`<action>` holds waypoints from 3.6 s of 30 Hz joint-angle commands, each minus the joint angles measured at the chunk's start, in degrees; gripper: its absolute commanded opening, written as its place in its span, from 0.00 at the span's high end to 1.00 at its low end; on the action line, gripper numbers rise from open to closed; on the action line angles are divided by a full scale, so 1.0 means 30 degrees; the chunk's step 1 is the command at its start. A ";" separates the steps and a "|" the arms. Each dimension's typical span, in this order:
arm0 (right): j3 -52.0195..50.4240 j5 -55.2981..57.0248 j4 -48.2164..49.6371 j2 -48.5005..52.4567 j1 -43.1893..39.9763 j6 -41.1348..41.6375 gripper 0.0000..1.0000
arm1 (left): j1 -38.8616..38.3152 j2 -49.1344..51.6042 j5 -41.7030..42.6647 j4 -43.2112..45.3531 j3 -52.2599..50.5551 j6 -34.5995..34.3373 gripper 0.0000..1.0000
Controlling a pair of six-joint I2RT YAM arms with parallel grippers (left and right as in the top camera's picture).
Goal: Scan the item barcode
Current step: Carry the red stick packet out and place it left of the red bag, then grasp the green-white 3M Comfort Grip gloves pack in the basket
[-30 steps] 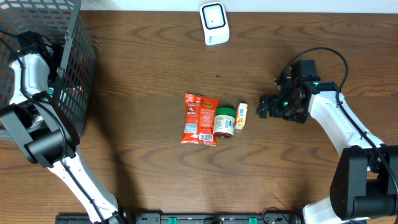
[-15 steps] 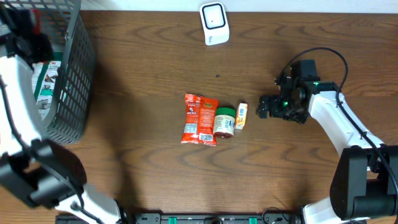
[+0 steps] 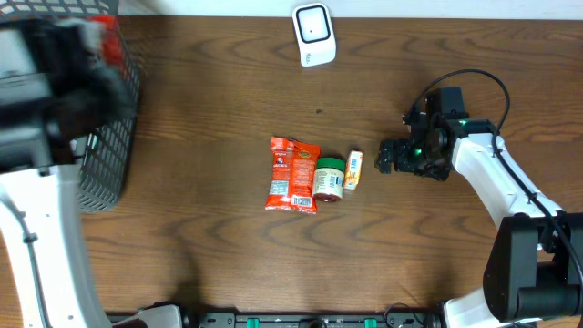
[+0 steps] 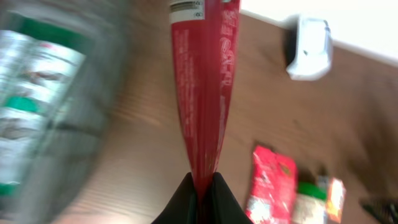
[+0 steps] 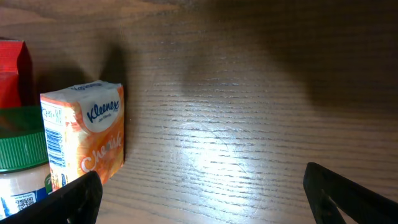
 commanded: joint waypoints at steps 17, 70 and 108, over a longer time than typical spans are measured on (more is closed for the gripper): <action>0.0226 0.0022 -0.0007 -0.0146 -0.0109 -0.0073 0.01 | -0.8269 0.2739 -0.2630 1.1475 -1.6422 -0.6047 0.92; 0.0226 0.0029 -0.0007 -0.0146 -0.0109 -0.0066 0.01 | -0.2412 0.2499 -0.5362 0.1894 0.3330 -0.0525 0.61; 0.0226 0.0022 -0.0007 -0.0138 -0.0109 -0.0073 0.01 | 0.8153 1.6925 -0.5268 0.0954 0.3963 0.6368 0.04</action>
